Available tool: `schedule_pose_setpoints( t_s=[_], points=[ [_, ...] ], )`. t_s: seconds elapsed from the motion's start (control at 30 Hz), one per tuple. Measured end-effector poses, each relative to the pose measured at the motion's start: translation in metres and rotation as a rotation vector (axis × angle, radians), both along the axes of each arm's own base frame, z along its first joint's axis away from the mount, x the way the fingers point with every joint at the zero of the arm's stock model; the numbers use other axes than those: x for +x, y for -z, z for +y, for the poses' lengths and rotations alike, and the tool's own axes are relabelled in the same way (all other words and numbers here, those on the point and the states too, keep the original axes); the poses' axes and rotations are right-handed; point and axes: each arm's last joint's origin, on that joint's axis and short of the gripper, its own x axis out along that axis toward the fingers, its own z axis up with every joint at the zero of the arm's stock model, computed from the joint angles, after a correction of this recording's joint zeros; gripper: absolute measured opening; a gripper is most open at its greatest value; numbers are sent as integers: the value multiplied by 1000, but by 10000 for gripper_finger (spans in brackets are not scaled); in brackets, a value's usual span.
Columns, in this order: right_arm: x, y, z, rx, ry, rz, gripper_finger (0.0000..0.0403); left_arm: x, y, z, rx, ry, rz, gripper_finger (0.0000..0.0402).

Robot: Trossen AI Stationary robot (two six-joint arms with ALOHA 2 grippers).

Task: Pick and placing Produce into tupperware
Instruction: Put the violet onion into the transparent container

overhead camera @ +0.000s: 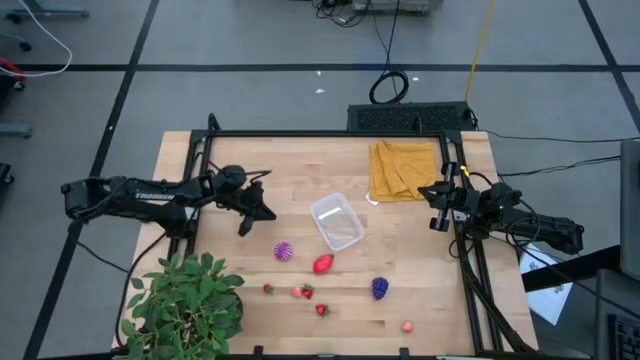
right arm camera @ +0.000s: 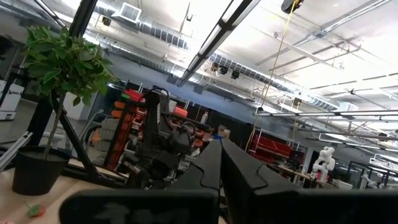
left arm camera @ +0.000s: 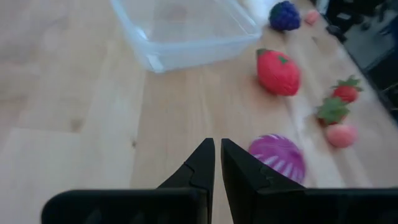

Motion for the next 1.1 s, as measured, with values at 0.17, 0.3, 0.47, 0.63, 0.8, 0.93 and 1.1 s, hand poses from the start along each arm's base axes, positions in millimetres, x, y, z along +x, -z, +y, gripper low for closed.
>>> schedule_pose_setpoints(
  t_s=[0.17,0.3,0.47,0.63,0.8,0.93,1.1],
  points=[
    [0,0,0,25,-11,-2,0,2,1,-6,64,-20,-29,31],
    [0,0,0,47,-22,-3,0,3,3,-8,79,-20,-18,31],
    [0,0,0,46,-22,-3,0,4,5,-11,72,11,-12,31],
    [0,0,0,45,-21,-3,0,5,7,-13,61,56,-11,50],
    [0,0,0,45,-21,-3,0,6,9,-12,70,54,-6,102],
    [0,0,0,45,-21,-3,0,8,11,-11,68,56,-12,144],
    [0,0,0,46,-22,-3,0,12,13,-12,27,75,-26,186]
  ],
)
